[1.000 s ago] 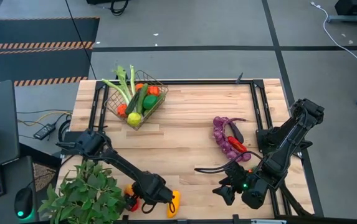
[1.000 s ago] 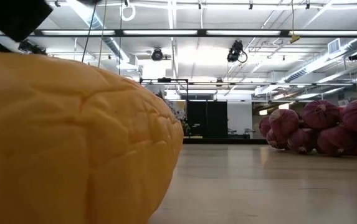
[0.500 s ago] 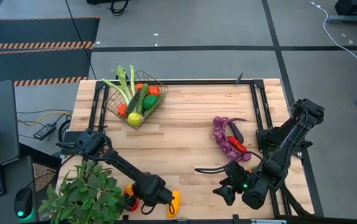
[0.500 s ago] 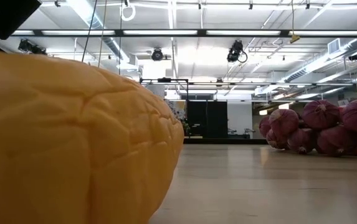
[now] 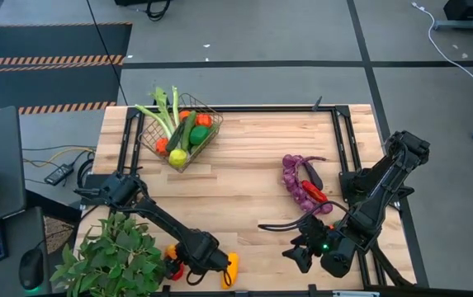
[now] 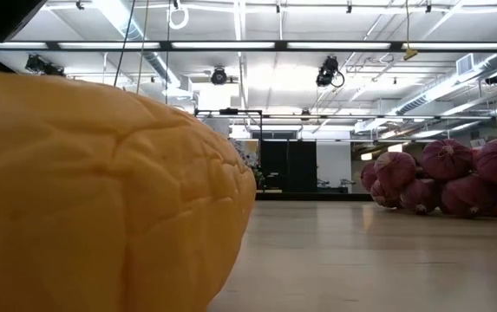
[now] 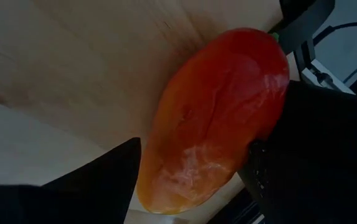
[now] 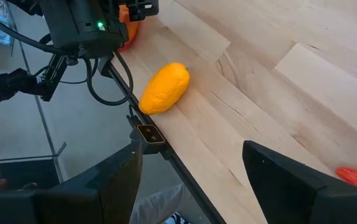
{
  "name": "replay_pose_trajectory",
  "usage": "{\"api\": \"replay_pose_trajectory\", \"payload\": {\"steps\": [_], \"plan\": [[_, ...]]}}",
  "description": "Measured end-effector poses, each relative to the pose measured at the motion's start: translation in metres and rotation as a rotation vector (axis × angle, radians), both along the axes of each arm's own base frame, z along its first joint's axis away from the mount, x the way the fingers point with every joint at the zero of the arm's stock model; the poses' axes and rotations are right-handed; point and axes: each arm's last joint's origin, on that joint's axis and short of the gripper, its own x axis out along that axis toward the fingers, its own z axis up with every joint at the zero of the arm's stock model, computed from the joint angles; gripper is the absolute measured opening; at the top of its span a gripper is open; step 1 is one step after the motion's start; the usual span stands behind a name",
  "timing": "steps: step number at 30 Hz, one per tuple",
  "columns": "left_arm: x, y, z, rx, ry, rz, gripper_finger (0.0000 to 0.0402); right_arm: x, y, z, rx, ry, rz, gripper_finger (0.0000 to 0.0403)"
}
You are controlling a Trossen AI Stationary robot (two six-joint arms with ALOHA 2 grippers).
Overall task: Build produce basket
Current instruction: Put the red mango into the wire basket
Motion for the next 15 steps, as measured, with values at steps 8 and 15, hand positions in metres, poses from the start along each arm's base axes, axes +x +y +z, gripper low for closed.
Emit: {"api": "replay_pose_trajectory", "payload": {"steps": [8, 15], "plan": [[0.001, 0.000, 0.000, 0.016, -0.015, -0.006, 0.0284, -0.001, -0.001, -0.001, -0.010, 0.008, 0.000, 0.0279], [0.013, 0.022, 0.006, 0.131, -0.019, 0.093, 0.0239, -0.002, -0.002, -0.002, -0.031, 0.022, 0.000, 0.0279]]}}
